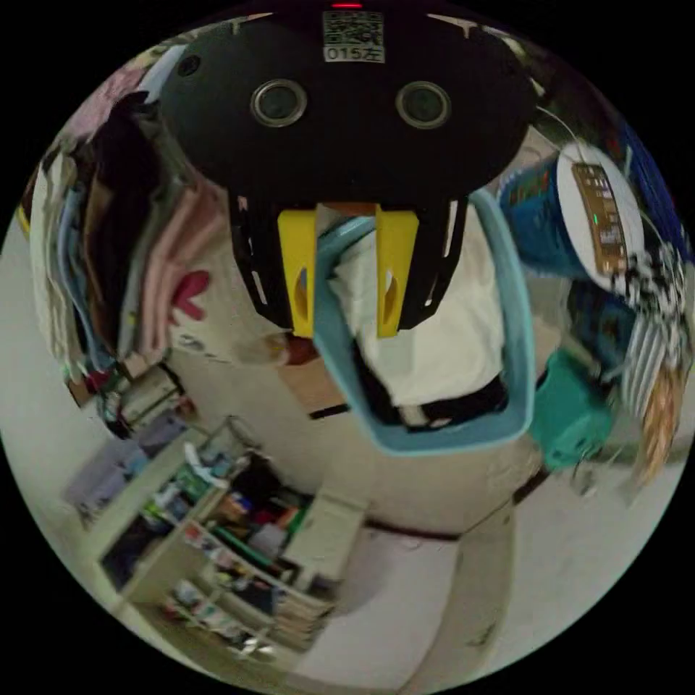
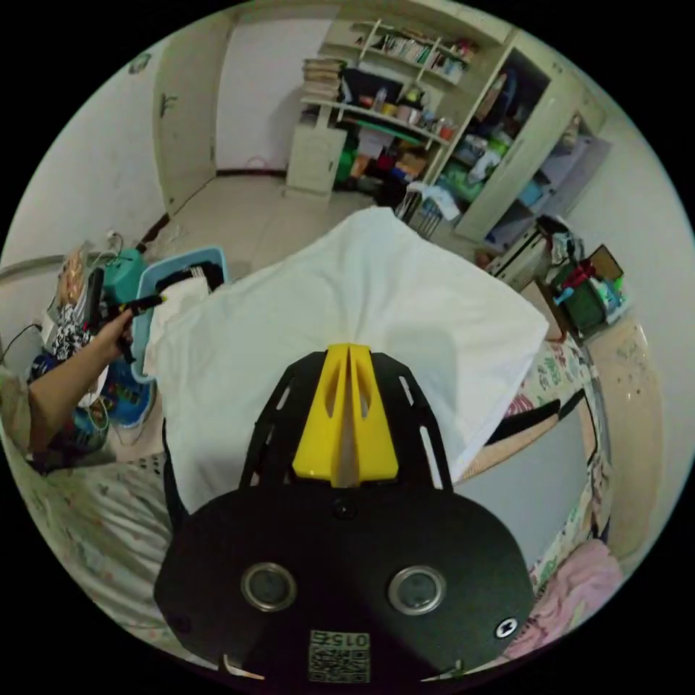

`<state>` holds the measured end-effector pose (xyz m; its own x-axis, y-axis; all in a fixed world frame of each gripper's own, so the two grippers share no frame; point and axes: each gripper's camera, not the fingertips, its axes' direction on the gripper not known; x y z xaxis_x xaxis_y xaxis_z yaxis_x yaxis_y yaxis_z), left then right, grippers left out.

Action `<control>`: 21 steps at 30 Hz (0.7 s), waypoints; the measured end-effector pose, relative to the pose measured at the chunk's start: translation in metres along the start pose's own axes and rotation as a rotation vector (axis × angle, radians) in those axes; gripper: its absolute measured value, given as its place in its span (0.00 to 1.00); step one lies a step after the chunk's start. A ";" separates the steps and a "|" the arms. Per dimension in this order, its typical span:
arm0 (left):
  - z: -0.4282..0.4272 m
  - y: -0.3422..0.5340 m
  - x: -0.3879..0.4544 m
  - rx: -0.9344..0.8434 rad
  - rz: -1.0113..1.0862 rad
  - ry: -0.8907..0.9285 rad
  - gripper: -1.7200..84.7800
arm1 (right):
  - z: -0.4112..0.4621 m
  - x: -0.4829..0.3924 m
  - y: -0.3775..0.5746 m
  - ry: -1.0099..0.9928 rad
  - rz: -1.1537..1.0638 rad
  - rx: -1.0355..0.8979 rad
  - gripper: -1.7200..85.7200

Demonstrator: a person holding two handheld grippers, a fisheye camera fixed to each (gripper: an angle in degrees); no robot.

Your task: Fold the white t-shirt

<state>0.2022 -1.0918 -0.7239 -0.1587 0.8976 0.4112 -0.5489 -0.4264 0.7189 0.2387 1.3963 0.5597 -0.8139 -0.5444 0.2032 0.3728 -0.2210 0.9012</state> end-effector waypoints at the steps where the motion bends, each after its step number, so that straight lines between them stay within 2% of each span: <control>1: 0.004 0.005 -0.011 -0.004 -0.029 -0.014 0.17 | 0.001 -0.004 0.014 -0.004 0.027 0.029 0.01; 5: 0.050 0.026 -0.058 -0.147 -0.203 -0.041 0.18 | 0.000 -0.008 0.041 -0.033 0.033 -0.003 0.01; 10: 0.113 0.051 -0.050 -0.331 -0.300 -0.013 0.19 | -0.009 -0.013 0.066 -0.040 0.032 -0.011 0.01; 12: 0.149 0.069 -0.040 -0.522 -0.289 -0.111 0.17 | -0.015 -0.015 0.076 -0.029 0.036 -0.002 0.01; 16: 0.157 0.071 -0.029 -0.577 -0.209 -0.172 0.13 | -0.034 -0.015 0.088 -0.010 0.011 -0.010 0.01; 18: 0.155 0.074 -0.029 -0.597 -0.212 -0.165 0.08 | -0.044 -0.010 0.093 -0.020 0.012 -0.005 0.01; 19: 0.153 0.076 -0.030 -0.586 -0.238 -0.141 0.07 | -0.051 -0.006 0.096 -0.028 0.014 0.000 0.01; 21: 0.131 0.087 -0.027 -0.454 -0.304 -0.051 0.04 | -0.063 0.000 0.098 -0.035 0.010 0.001 0.01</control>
<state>0.2662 -1.1680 -0.5996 0.0960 0.9614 0.2579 -0.8648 -0.0478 0.4999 0.3028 1.3235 0.6237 -0.8252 -0.5180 0.2250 0.3801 -0.2147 0.8997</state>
